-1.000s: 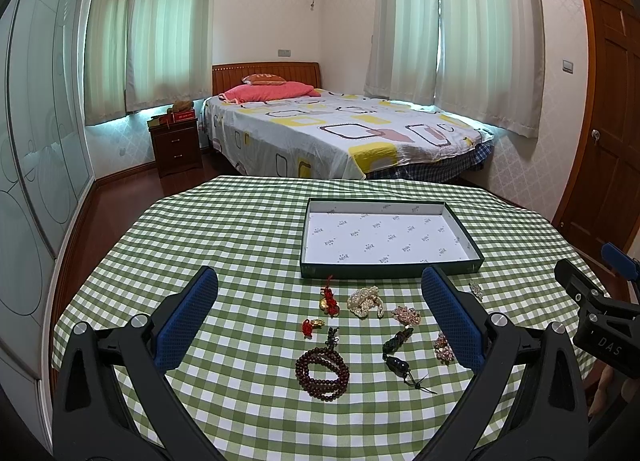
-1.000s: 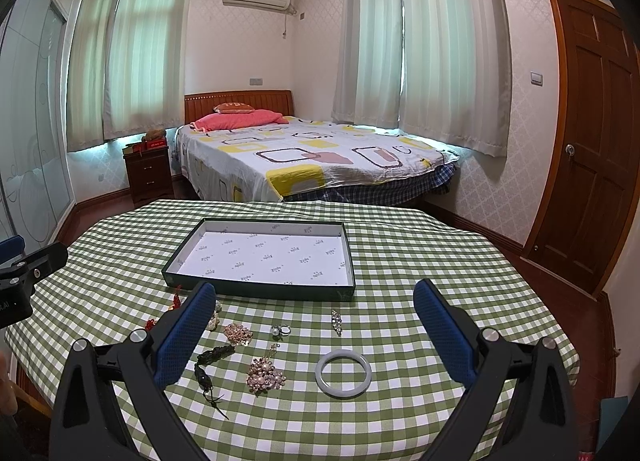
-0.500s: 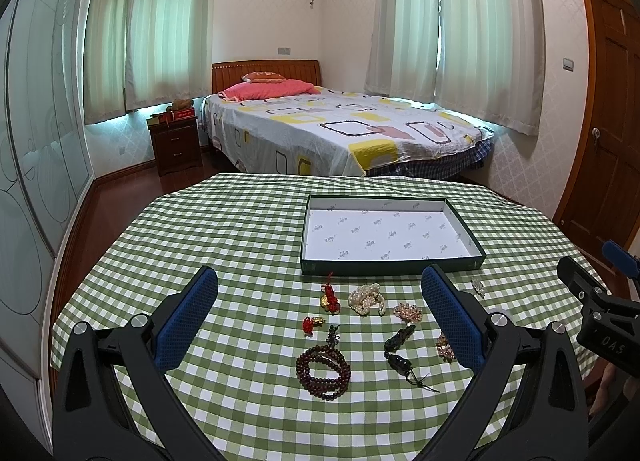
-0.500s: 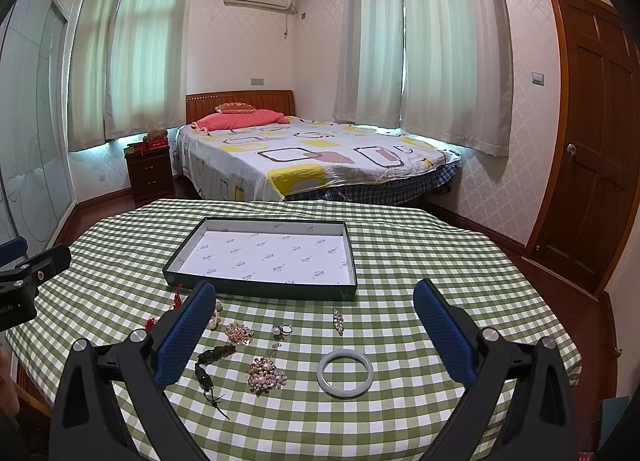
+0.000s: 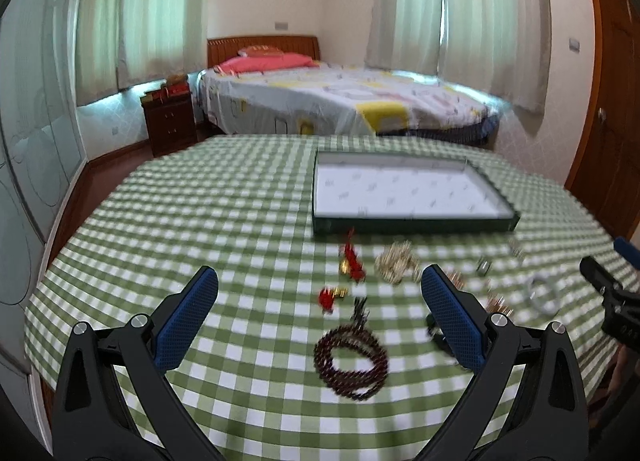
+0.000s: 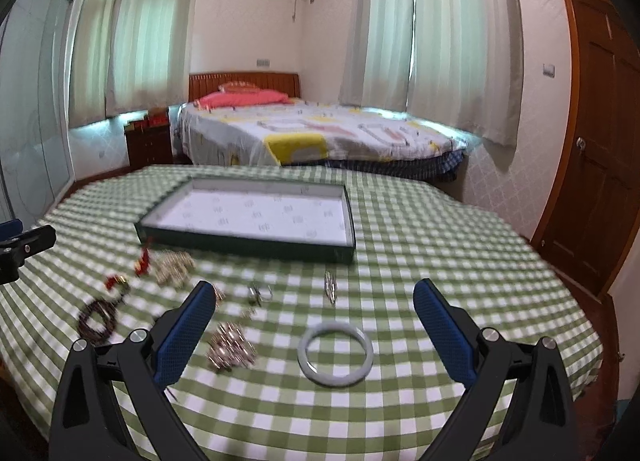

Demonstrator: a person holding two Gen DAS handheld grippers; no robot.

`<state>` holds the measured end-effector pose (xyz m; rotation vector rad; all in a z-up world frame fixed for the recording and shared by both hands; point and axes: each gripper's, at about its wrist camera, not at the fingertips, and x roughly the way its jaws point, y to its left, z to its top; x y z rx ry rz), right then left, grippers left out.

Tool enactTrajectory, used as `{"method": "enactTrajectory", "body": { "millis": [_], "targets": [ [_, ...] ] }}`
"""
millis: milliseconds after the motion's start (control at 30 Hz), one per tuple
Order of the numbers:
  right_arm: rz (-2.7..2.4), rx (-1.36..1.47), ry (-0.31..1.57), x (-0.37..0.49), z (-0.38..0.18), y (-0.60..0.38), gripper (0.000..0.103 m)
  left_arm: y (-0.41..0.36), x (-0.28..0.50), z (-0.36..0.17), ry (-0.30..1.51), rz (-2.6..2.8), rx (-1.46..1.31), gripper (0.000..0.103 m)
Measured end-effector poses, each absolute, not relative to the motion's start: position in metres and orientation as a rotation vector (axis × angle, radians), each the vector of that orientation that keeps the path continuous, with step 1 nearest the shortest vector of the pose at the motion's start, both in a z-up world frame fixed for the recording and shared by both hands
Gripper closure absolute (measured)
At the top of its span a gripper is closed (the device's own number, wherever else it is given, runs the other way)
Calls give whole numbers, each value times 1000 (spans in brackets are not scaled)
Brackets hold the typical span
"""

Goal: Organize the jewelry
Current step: 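Grasp the white jade bangle with the right tool while the left tool grasps the dark red bead bracelet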

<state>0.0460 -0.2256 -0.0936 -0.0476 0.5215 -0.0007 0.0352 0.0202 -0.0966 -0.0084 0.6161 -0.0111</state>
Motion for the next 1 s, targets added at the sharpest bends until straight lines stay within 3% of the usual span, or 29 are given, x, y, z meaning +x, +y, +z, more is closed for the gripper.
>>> {"method": "enactTrajectory", "body": {
  "millis": [267, 500, 667, 733, 933, 1000],
  "targets": [
    [3, -12, 607, 59, -134, -241, 6, 16, 55, -147, 764, -74, -32, 4],
    [1, 4, 668, 69, -157, -245, 6, 9, 71, -181, 883, -90, -36, 12],
    [-1, 3, 687, 74, -162, -246, 6, 6, 73, -185, 887, -61, 4, 12],
    [-3, 5, 696, 77, -164, -247, 6, 5, 70, -186, 883, -45, 19, 16],
    [-16, 13, 712, 80, -168, -251, 6, 14, 69, -182, 863, -15, -1, 44],
    [-20, 14, 717, 82, -169, -252, 6, 15, 68, -181, 857, -24, -1, 60]
  ]
}}
